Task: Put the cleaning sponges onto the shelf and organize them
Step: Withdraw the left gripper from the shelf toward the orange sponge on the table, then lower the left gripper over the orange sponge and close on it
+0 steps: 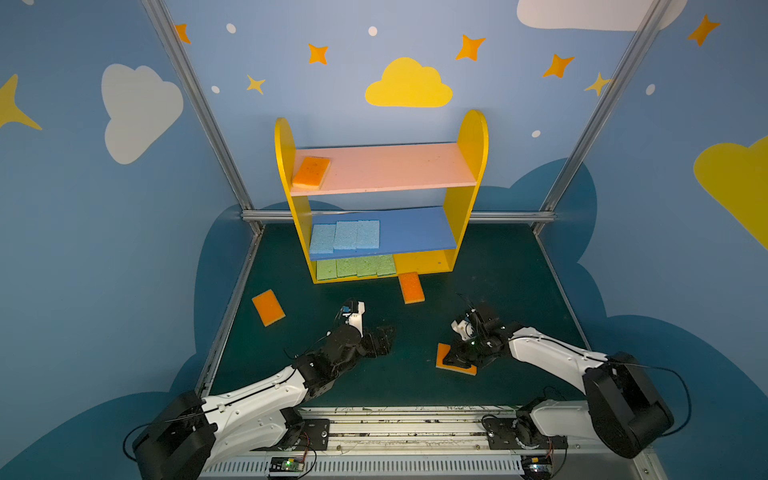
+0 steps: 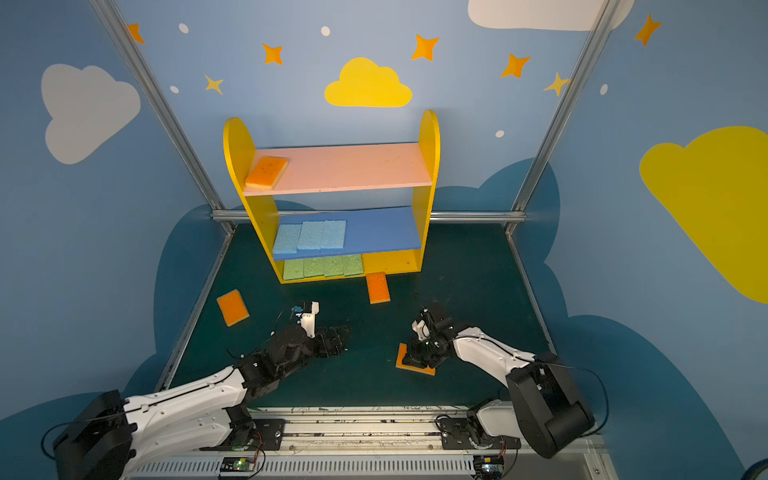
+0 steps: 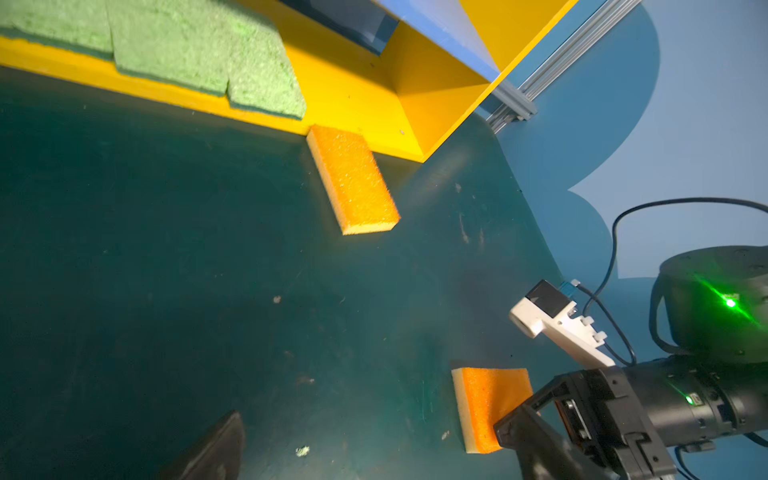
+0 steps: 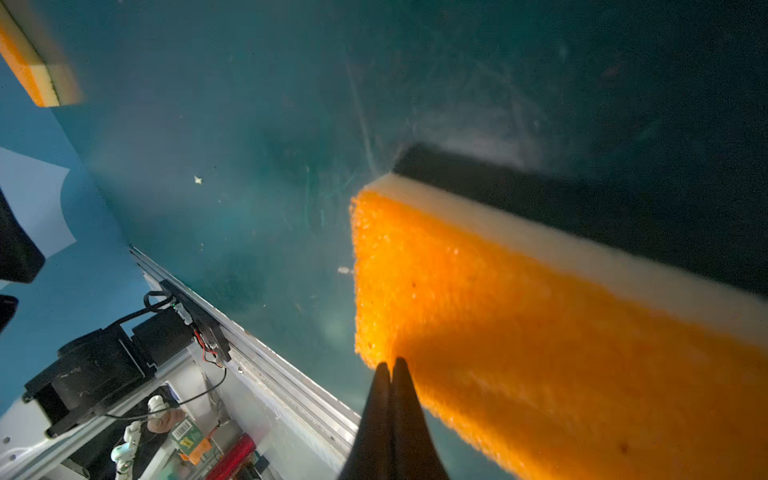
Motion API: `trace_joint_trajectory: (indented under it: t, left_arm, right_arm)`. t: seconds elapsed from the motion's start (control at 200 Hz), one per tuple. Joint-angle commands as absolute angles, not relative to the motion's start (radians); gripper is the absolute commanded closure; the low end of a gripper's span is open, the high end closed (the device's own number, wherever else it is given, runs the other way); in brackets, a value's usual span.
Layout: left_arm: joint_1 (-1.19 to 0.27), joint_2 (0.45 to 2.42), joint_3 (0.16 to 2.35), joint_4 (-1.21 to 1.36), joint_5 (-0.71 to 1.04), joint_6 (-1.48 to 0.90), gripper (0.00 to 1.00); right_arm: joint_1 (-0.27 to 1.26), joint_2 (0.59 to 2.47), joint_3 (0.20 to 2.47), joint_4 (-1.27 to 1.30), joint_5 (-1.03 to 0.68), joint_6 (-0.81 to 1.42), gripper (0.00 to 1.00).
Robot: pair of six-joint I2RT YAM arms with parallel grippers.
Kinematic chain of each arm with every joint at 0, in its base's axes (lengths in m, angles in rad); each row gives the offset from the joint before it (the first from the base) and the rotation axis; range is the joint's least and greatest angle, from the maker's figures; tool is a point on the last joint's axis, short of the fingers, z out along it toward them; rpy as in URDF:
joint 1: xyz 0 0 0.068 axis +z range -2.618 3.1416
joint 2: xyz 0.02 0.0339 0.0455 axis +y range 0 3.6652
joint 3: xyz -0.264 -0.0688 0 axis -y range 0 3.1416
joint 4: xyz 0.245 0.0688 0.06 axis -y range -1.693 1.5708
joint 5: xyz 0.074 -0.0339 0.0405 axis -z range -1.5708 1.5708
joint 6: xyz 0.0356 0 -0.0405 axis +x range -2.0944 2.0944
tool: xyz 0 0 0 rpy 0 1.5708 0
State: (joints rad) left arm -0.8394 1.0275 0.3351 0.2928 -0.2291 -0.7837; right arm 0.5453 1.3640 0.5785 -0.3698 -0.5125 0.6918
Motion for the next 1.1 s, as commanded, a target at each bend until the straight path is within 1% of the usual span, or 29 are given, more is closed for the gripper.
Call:
trace_joint_trajectory:
  t: [0.0, 0.125, 0.29, 0.335, 0.425, 0.466, 0.526, 0.571, 0.621, 0.706, 0.791, 0.881, 0.991, 1.096]
  left_arm:
    - [-0.842, 1.031, 0.308, 0.307, -0.232, -0.805, 0.0]
    - [-0.842, 1.016, 0.286, 0.283, -0.24, -0.826, 0.01]
    - [-0.841, 0.942, 0.279, 0.188, -0.245, -0.825, 0.04]
    - [-0.841, 0.909, 0.275, 0.155, -0.249, -0.827, 0.1]
    - [-0.839, 0.841, 0.249, 0.133, -0.252, -0.83, 0.29]
    - [-0.838, 0.823, 0.236, 0.148, -0.251, -0.819, 0.35]
    - [-0.835, 0.816, 0.248, 0.139, -0.236, -0.798, 0.43]
    - [-0.835, 0.832, 0.277, 0.112, -0.218, -0.79, 0.46]
    - [-0.836, 0.871, 0.318, 0.088, -0.187, -0.782, 0.46]
    - [-0.836, 0.978, 0.394, 0.089, -0.084, -0.747, 0.42]
    - [-0.841, 1.117, 0.461, 0.146, 0.021, -0.74, 0.37]
    - [-0.849, 1.264, 0.531, 0.212, 0.112, -0.743, 0.35]
    - [-0.874, 1.404, 0.614, 0.254, 0.174, -0.741, 0.35]
    - [-0.895, 1.503, 0.667, 0.297, 0.225, -0.753, 0.34]
  right_arm:
    - [0.594, 1.431, 0.592, -0.233, -0.529, 0.742, 1.0]
    - [0.66, 1.564, 0.668, -0.163, -0.541, 0.765, 1.0]
    - [0.739, 1.727, 0.864, -0.127, -0.578, 0.772, 1.0]
    - [0.751, 1.753, 0.908, -0.135, -0.585, 0.765, 1.0]
    - [0.758, 1.762, 0.974, -0.177, -0.582, 0.739, 1.0]
    - [0.755, 1.751, 0.995, -0.206, -0.568, 0.721, 1.0]
    - [0.742, 1.722, 1.012, -0.252, -0.556, 0.692, 1.0]
    - [0.722, 1.698, 1.013, -0.278, -0.556, 0.677, 1.0]
    - [0.688, 1.667, 0.998, -0.304, -0.566, 0.665, 1.0]
    - [0.602, 1.592, 0.934, -0.308, -0.607, 0.659, 1.0]
    - [0.507, 1.494, 0.871, -0.34, -0.624, 0.638, 1.0]
    - [0.408, 1.39, 0.831, -0.417, -0.616, 0.594, 1.0]
    - [0.275, 1.281, 0.8, -0.509, -0.629, 0.542, 0.94]
    - [0.144, 1.214, 0.765, -0.541, -0.684, 0.509, 0.88]
